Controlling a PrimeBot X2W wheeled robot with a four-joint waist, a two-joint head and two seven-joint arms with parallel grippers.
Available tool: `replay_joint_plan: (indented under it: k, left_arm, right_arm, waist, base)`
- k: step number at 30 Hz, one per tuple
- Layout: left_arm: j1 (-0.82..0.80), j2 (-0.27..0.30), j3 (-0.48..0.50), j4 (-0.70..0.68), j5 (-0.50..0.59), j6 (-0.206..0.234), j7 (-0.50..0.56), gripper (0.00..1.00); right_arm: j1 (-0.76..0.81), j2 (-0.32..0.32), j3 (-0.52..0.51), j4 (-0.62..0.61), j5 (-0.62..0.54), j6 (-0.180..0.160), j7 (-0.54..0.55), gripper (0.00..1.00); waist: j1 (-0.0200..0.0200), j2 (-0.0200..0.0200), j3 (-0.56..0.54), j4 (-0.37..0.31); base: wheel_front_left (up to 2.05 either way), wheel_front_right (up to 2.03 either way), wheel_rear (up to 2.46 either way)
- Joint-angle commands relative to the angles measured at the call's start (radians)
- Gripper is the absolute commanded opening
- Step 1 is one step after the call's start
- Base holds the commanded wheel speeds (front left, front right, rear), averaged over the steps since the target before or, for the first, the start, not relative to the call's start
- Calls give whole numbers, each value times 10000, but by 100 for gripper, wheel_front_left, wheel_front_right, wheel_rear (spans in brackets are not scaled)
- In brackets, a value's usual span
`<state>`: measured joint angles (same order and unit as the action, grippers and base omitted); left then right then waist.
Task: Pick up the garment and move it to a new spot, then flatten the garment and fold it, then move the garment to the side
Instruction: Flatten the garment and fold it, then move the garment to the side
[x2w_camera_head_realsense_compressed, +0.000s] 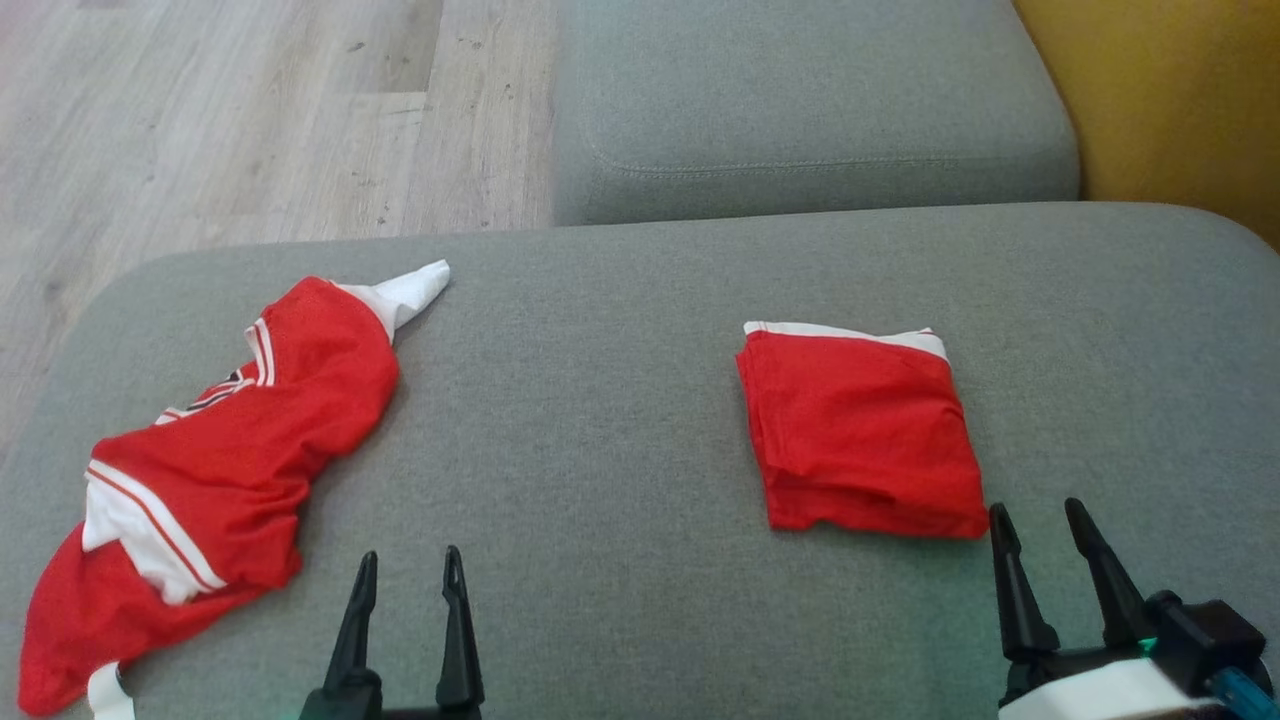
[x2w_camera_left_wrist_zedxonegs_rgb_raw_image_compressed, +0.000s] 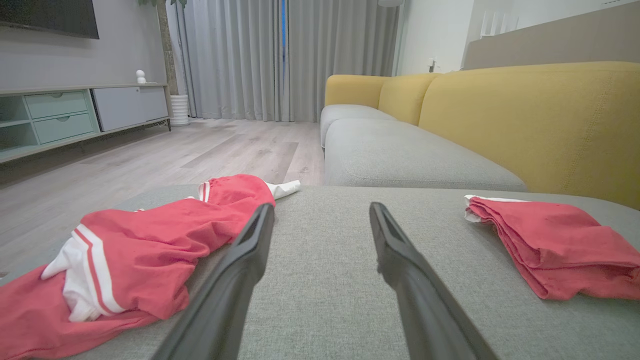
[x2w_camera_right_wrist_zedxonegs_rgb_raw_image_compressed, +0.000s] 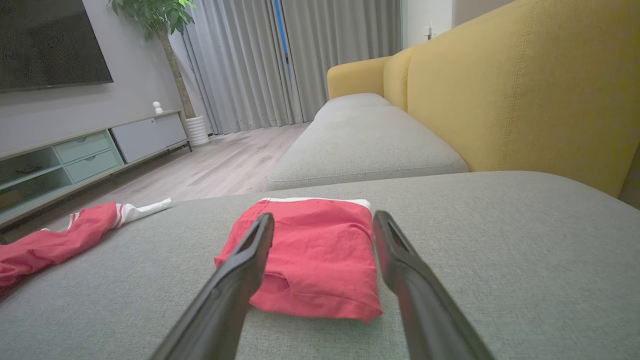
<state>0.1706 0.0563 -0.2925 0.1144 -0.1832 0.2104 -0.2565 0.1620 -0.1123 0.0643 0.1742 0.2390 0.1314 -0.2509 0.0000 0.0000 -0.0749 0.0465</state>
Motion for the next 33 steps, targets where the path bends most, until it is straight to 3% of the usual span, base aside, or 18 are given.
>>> replay_joint_plan:
  k: [1,26,33]
  left_arm:
    - [-368,-38,319,-282,93,-37,-53,100]
    - [-426,-56,109,-132,295,-303,-53,100]
    - [-563,-57,-8,-263,551,-310,-53,100]
  right_arm:
    - [-284,-159,245,-281,-23,-7,-108,100]
    - [-291,-339,515,49,266,-7,-108,100]
    - [-981,-834,1113,816,1008,-7,-26,100]
  waist:
    - [0,0,-17,-4]
    - [0,0,-25,-8]
    - [0,0,311,80]
  base:
    - [0,0,0]
    - [0,0,0]
    - [0,0,0]
